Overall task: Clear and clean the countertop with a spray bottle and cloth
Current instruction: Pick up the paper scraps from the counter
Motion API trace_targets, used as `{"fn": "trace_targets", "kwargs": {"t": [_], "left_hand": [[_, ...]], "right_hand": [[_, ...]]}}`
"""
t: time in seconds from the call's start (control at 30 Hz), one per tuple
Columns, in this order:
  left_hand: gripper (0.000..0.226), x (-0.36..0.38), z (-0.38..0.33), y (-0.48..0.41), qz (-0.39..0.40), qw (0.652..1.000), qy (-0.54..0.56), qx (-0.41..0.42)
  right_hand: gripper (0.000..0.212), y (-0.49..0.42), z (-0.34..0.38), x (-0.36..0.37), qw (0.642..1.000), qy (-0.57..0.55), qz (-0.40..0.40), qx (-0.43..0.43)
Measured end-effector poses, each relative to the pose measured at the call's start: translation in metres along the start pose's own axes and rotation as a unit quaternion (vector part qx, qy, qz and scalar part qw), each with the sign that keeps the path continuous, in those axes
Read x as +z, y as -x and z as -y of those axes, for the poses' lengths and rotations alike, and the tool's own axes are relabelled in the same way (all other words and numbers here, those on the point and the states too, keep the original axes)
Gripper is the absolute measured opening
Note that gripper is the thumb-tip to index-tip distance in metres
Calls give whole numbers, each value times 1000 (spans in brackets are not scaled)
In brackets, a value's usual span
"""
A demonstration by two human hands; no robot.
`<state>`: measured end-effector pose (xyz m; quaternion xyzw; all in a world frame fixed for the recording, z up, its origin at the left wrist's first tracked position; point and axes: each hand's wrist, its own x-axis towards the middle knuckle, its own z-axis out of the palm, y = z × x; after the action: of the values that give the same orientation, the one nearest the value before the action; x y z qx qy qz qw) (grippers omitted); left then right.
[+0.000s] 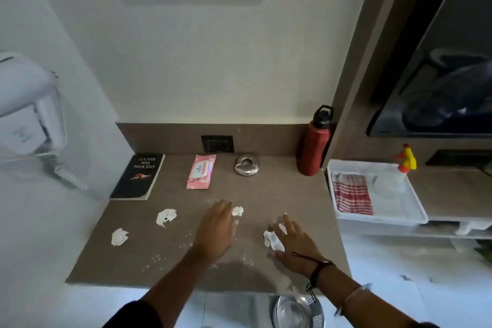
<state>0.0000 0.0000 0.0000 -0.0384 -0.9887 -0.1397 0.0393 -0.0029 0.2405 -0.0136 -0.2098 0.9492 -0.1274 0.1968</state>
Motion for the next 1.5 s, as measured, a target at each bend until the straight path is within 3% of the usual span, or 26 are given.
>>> {"fn": "trace_targets", "kwargs": {"t": [0.27, 0.4, 0.47, 0.6, 0.73, 0.8, 0.87, 0.97, 1.07, 1.13, 1.23, 1.4, 1.5], "left_hand": [[45, 39, 12, -42, 112, 992, -15, 48], [47, 53, 18, -55, 135, 985, -21, 103], [46, 59, 27, -57, 173, 978, -54, 106], [34, 65, 36, -59, 176, 977, -63, 100], [10, 47, 45, -56, 156, 984, -58, 55], [12, 37, 61, -46, 90, 996, 8, 26], [20, 24, 90, -27, 1, 997, 72, -25], [19, 2, 158, 15, -101, 986, 60, -119], [20, -18, 230, 61, -101, 965, 24, -239], [22, -23, 265, 81, -90, 954, 29, -285], [18, -23, 292, 91, -83, 954, 70, -279], [14, -12, 306, 87, -74, 958, 112, -255], [12, -2, 313, 86, -43, 947, 135, -287]], "right_hand": [[40, -48, 37, 20, 993, 37, 13, 114], [36, -57, 40, 26, 989, 68, 16, 130], [32, -58, 38, 30, 989, 72, 27, 128], [29, -59, 34, 40, 990, 100, 29, 98], [22, -74, 46, 40, 992, 31, -44, 114], [21, -91, 67, 36, 992, -20, -73, 104], [20, -114, 98, 32, 993, -67, -76, 57], [26, -151, 157, 29, 983, -165, -51, -63], [45, -180, 216, 32, 967, -215, -32, -132], [37, -197, 243, 42, 964, -210, 8, -161], [20, -220, 264, 56, 969, -177, 32, -167], [25, -248, 277, 62, 980, -89, 75, -160], [26, -253, 276, 65, 985, 7, 49, -166]]}}
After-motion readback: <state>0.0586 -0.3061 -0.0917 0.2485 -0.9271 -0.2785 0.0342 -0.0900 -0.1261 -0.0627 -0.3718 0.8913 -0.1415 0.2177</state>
